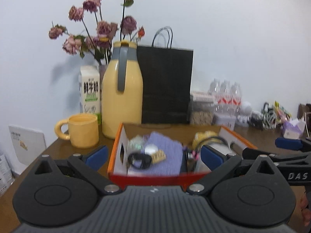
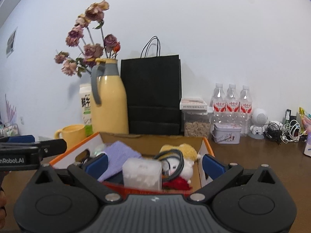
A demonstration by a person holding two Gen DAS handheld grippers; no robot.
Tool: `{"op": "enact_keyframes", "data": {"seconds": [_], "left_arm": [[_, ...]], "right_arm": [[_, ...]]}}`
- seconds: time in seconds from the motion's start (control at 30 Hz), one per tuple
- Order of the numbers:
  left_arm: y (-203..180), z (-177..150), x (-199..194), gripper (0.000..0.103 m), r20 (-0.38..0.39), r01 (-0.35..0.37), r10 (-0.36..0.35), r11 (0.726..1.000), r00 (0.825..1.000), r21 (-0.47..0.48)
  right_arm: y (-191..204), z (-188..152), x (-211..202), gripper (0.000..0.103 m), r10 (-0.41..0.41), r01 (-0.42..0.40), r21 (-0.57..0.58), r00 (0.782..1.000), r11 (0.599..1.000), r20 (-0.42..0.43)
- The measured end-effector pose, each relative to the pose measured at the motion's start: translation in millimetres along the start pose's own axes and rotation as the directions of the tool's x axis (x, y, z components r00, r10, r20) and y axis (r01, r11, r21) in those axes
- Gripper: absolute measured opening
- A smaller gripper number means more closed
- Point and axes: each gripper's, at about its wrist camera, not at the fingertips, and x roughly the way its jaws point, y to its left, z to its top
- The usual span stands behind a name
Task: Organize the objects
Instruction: 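Release the beige tin in the box and lift both grippers away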
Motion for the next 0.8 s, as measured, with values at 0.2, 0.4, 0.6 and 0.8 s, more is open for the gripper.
{"op": "enact_keyframes", "data": {"seconds": [0.2,0.4,0.6,0.8], "left_arm": [[4.1,-16.6,-17.5,0.103,-0.066,0.006,-0.006,1.0,0.998,0.008],[6.5,-31.6,-33.7,0.103,-0.13,0.003,-0.003,1.0,0.992,0.003],[7.8,-40.6,-44.4,0.103,-0.183,-0.012,0.011,1.0,0.983,-0.007],[7.1,-48.9,-51.6,0.103,-0.211,0.006,-0.009,1.0,0.978,-0.014]], "right_arm": [[2.7,-14.3,-24.3,0.103,0.022,-0.021,0.018,0.998,1.0,-0.062],[2.7,-26.0,-38.0,0.103,0.032,-0.027,0.046,0.992,0.999,-0.119],[4.6,-35.9,-49.5,0.103,0.029,-0.022,0.047,0.988,0.999,-0.15],[5.8,-42.1,-57.1,0.103,0.021,-0.013,0.049,0.986,0.999,-0.166]]}}
